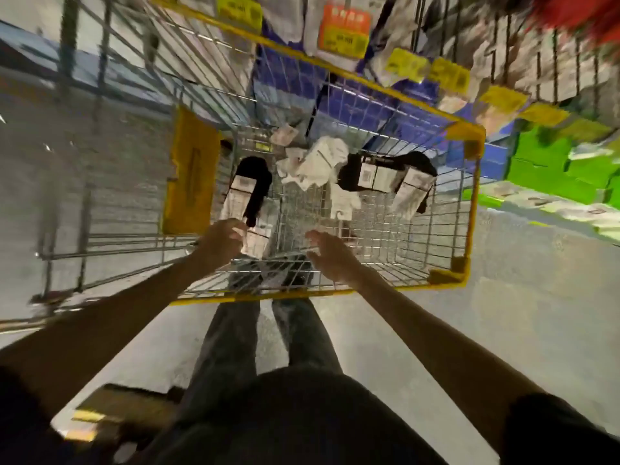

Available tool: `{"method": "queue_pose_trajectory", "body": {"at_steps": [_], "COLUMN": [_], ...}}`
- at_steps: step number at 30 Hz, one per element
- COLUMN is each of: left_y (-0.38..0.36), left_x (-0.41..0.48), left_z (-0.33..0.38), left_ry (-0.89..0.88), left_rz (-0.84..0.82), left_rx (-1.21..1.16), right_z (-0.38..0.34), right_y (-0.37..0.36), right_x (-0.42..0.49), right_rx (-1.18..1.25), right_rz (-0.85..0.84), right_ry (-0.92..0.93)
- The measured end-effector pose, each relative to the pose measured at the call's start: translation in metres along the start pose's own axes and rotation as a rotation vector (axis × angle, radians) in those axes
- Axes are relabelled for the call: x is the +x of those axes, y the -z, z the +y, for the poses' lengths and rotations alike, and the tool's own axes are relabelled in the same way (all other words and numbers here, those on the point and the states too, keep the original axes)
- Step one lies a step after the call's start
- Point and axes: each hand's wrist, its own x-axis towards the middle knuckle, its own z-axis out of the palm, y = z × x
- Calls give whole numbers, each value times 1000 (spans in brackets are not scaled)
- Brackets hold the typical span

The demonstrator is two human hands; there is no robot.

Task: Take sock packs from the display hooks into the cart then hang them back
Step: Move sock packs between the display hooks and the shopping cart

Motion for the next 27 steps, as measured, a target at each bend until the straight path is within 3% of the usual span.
{"method": "queue_pose_trajectory", "body": {"at_steps": [2, 7, 15, 19, 22, 27], "left_y": [-9, -27, -44, -51, -58, -44], "left_x": [21, 65, 136, 146, 157, 158], "left_z": [-26, -55, -93, -100, -103, -95], "left_ry": [87, 103, 0, -77, -146, -208], "left_rz": [39, 5, 31, 78, 228, 304], "left_rx": [45, 269, 767, 991, 1137, 978], "right_z": [3, 12, 17, 0, -12, -15], "right_y": [-9, -47, -114, -135, -144, -134], "right_x": [19, 92, 208, 238, 256, 269], "right_rx": [-19, -185, -600, -617, -624, -345], "right_rz": [-14, -54, 43, 133, 172, 344], "right_ry": [45, 99, 298, 307, 236, 263]}}
